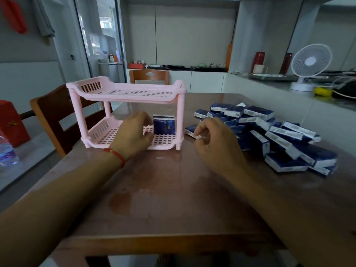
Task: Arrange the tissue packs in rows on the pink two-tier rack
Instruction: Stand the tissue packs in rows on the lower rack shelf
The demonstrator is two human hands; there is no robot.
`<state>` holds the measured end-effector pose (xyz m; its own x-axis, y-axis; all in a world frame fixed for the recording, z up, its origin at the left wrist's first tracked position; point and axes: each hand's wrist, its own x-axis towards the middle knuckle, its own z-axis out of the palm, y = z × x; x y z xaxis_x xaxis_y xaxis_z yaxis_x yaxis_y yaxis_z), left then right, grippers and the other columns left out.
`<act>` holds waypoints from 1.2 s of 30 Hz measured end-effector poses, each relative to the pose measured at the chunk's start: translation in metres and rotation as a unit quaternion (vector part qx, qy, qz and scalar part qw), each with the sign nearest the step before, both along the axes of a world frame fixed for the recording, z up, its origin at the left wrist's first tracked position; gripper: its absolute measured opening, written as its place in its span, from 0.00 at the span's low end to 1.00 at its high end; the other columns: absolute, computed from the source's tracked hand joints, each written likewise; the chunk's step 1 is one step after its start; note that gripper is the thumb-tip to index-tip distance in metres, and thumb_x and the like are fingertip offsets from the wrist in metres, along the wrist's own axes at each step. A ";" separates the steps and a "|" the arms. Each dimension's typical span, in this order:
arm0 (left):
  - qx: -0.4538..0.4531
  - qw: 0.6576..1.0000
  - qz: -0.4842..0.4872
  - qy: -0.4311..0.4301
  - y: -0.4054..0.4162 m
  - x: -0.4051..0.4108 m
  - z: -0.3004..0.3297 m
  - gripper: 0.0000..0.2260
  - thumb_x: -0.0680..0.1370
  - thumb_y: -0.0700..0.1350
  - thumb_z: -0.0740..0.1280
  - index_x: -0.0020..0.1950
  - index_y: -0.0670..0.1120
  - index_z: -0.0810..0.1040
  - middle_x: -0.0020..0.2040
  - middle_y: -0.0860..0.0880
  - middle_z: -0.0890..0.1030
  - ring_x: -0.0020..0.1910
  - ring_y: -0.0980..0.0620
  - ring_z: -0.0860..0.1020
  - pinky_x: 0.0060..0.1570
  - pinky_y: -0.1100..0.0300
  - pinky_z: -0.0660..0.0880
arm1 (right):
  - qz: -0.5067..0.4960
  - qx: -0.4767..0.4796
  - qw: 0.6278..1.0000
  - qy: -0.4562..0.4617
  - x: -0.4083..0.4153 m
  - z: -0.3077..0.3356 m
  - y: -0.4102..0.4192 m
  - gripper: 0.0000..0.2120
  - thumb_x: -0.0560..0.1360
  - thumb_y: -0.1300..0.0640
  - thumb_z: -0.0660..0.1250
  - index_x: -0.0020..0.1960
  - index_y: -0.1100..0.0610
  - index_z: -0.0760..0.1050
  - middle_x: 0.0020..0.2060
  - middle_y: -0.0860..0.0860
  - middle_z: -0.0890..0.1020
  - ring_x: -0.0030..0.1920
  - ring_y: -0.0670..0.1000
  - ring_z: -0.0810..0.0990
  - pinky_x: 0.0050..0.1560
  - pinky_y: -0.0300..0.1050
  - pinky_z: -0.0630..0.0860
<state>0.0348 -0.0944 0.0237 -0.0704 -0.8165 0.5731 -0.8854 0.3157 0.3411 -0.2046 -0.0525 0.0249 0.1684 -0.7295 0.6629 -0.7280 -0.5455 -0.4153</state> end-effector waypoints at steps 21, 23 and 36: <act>0.002 0.963 -0.263 0.063 0.033 -0.123 -0.021 0.20 0.74 0.50 0.72 0.65 0.48 0.75 0.54 0.53 0.81 0.48 0.57 0.79 0.47 0.61 0.76 | 0.063 0.020 0.996 0.068 -0.115 -0.008 -0.010 0.11 0.78 0.51 0.68 0.61 0.46 0.76 0.48 0.34 0.76 0.50 0.36 0.75 0.53 0.32 0.70; 0.082 0.934 -0.292 0.188 0.035 -0.122 -0.019 0.18 0.75 0.43 0.74 0.64 0.46 0.76 0.52 0.54 0.84 0.48 0.59 0.82 0.45 0.63 0.77 | 0.090 0.044 0.995 0.006 -0.111 -0.006 -0.007 0.11 0.81 0.52 0.65 0.62 0.47 0.78 0.49 0.34 0.79 0.50 0.36 0.78 0.50 0.28 0.72; 0.116 0.915 -0.202 0.330 0.046 -0.095 -0.007 0.14 0.67 0.33 0.77 0.46 0.39 0.74 0.32 0.53 0.81 0.31 0.54 0.77 0.34 0.62 0.74 | -0.036 0.066 0.940 0.334 -0.089 0.008 -0.054 0.32 0.73 0.51 0.70 0.74 0.43 0.63 0.72 0.46 0.68 0.72 0.53 0.61 0.68 0.58 0.62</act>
